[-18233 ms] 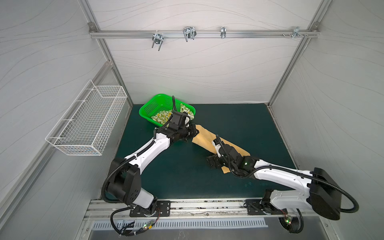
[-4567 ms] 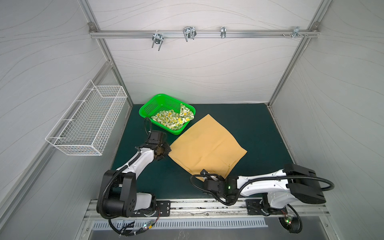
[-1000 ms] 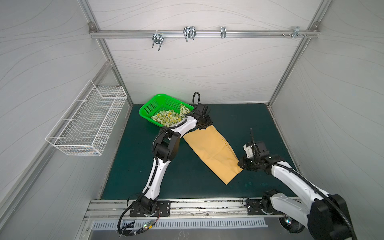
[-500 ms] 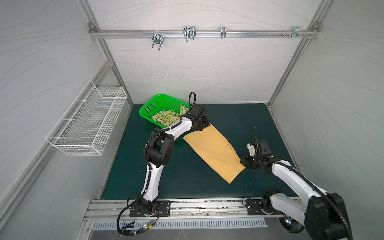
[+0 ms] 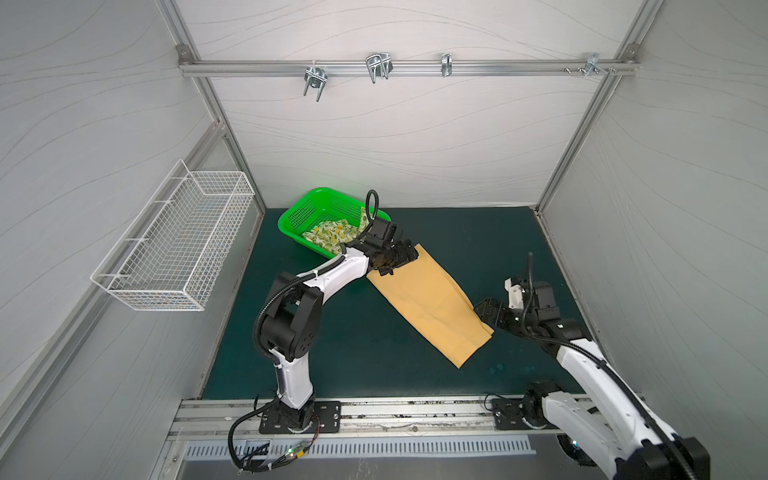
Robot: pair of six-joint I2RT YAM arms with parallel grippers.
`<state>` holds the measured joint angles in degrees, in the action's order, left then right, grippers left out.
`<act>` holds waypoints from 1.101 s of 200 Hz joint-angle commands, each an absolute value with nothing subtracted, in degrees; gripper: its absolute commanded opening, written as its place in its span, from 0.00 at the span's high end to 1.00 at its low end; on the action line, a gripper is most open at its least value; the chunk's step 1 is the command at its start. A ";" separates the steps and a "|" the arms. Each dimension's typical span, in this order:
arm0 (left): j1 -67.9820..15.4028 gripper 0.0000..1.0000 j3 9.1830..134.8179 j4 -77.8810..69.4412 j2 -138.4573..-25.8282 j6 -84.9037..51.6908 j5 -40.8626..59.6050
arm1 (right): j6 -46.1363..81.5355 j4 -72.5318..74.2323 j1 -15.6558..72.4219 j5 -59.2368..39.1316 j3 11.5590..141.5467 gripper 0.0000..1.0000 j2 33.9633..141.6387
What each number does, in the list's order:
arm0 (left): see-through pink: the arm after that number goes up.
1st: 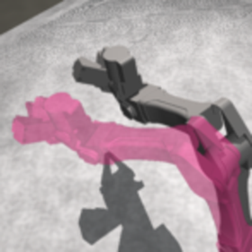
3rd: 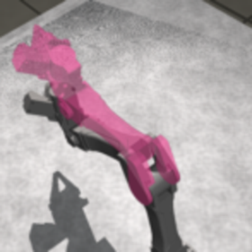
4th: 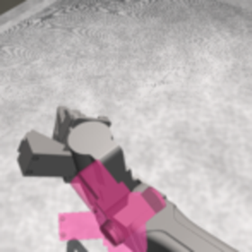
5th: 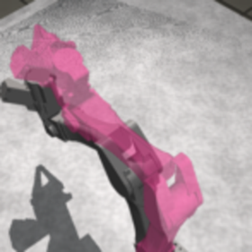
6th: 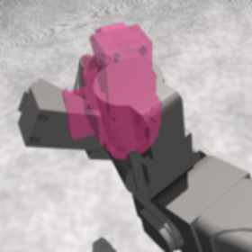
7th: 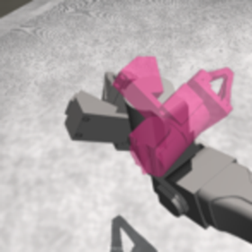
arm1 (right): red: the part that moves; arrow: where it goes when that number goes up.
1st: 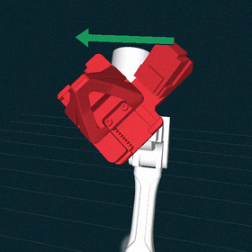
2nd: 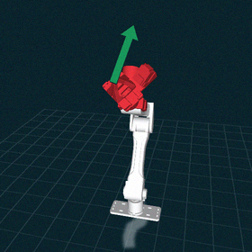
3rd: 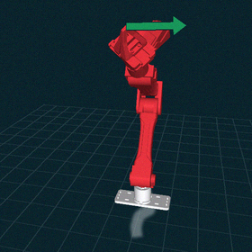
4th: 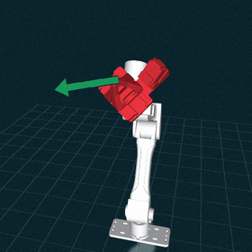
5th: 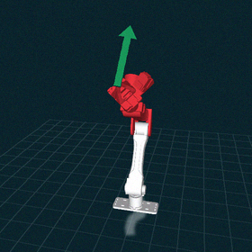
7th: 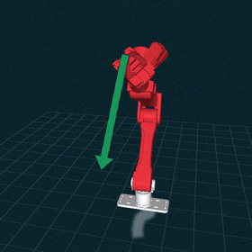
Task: Fold and stack the skirts
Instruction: 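Grasp both ends of the folded skirt strip with both grippers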
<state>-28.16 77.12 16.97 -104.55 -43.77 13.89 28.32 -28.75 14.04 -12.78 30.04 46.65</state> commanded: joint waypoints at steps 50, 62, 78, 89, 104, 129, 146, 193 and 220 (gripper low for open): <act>-25.34 0.07 71.60 13.27 -106.10 -41.86 13.18 | 35.27 -30.03 23.63 -13.42 26.29 0.01 46.31; -24.90 0.07 70.82 12.54 -106.86 -41.84 13.18 | 36.00 -29.19 24.46 -12.67 25.48 0.01 46.74; -24.15 0.07 70.10 11.81 -107.96 -41.81 13.27 | 36.55 -27.72 24.69 -12.83 24.40 0.01 47.67; -23.62 0.07 69.75 11.39 -108.62 -41.91 13.27 | 36.65 -26.83 24.70 -12.99 24.02 0.01 48.98; -23.12 0.07 68.90 10.21 -109.35 -42.27 13.42 | 36.79 -25.37 24.69 -13.08 23.83 0.01 51.31; -22.94 0.07 67.64 8.72 -109.70 -42.93 13.45 | 36.76 -23.07 24.61 -12.56 24.07 0.01 54.11; -22.94 0.07 66.45 7.87 -109.49 -43.09 13.36 | 36.47 -22.62 24.23 -11.36 25.09 0.01 56.23; -22.94 0.07 62.16 5.40 -108.01 -44.06 12.74 | 34.67 -19.52 18.88 -13.87 27.60 0.01 63.42; -23.09 0.07 58.01 2.75 -106.57 -45.23 13.00 | 33.11 -18.53 17.02 -14.59 30.59 0.01 68.28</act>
